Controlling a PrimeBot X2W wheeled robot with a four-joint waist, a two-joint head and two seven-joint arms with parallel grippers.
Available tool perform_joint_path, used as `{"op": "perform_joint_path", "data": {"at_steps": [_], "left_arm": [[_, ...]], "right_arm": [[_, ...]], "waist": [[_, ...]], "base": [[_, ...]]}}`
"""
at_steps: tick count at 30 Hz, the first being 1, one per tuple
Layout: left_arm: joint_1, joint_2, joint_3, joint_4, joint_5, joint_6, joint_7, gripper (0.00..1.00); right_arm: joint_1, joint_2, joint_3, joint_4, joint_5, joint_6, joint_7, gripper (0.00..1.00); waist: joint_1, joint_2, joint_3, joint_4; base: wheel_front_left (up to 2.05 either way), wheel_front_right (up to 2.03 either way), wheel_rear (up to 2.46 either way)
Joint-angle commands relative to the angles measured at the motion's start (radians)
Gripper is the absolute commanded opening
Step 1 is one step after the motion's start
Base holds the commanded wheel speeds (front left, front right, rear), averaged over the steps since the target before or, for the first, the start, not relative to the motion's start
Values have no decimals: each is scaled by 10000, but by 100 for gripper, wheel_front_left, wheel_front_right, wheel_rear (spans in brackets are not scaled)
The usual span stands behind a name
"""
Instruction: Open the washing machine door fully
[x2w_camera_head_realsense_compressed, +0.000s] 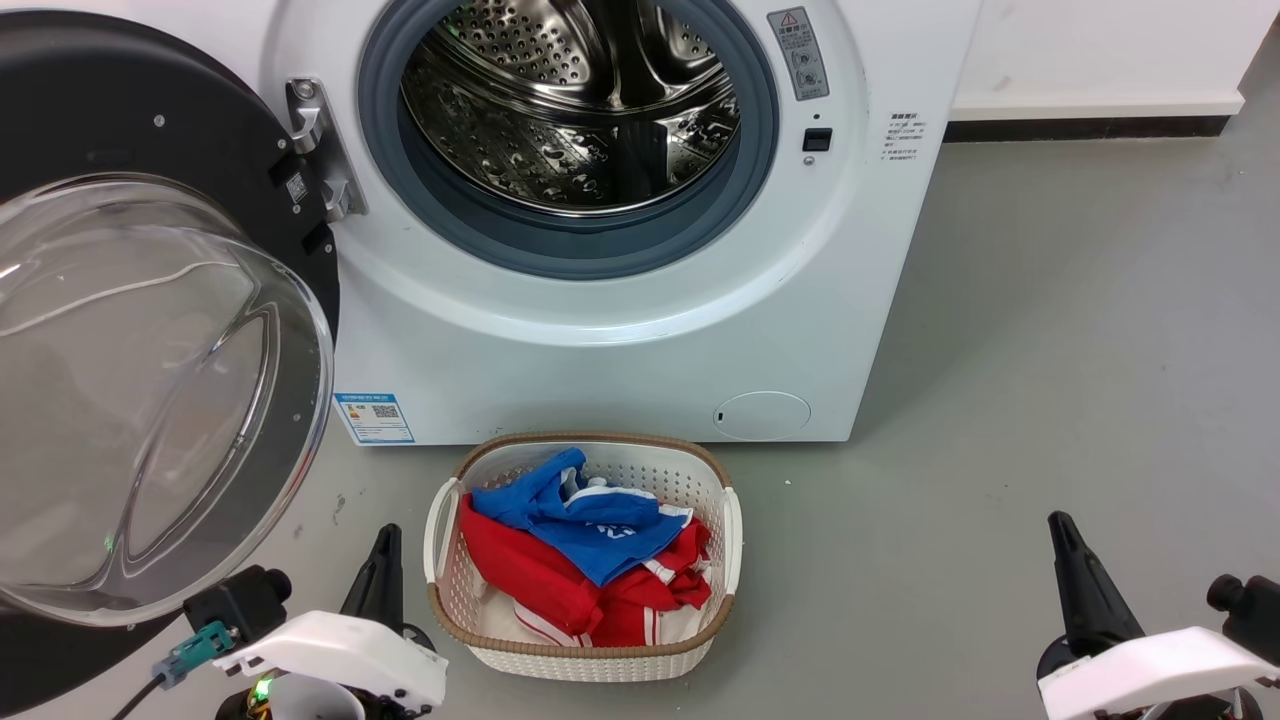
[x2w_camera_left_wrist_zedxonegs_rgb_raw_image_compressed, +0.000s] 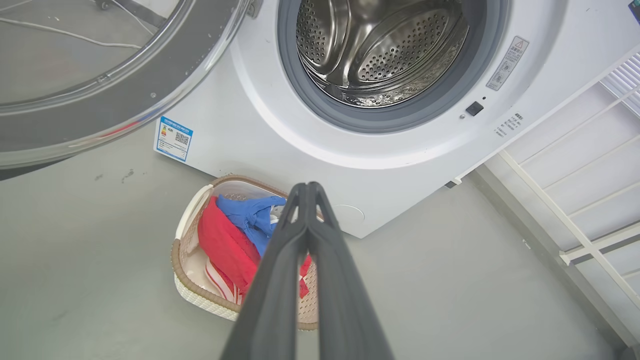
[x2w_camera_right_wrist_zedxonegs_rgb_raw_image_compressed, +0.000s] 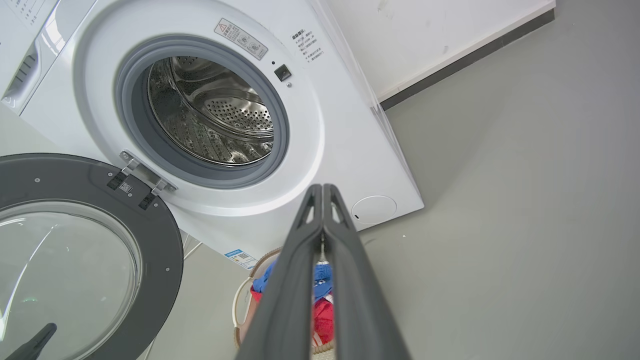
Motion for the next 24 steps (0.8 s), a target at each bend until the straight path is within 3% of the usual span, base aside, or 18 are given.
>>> {"op": "perform_joint_path", "data": {"at_steps": [1,24], "left_arm": [[-290,9,149,-106,-234,-87,58,0],[-374,-494,1134,-80,-2764,-772,807,0]], "right_arm": [[-291,-9,-37,-84,318,0,21,0],[-736,25,-189,360,3445,0,475,0]], "waist": [[0,0,-1,0],[-1,0,-21,-12]], "base": [[0,0,0],[0,0,0]]}}
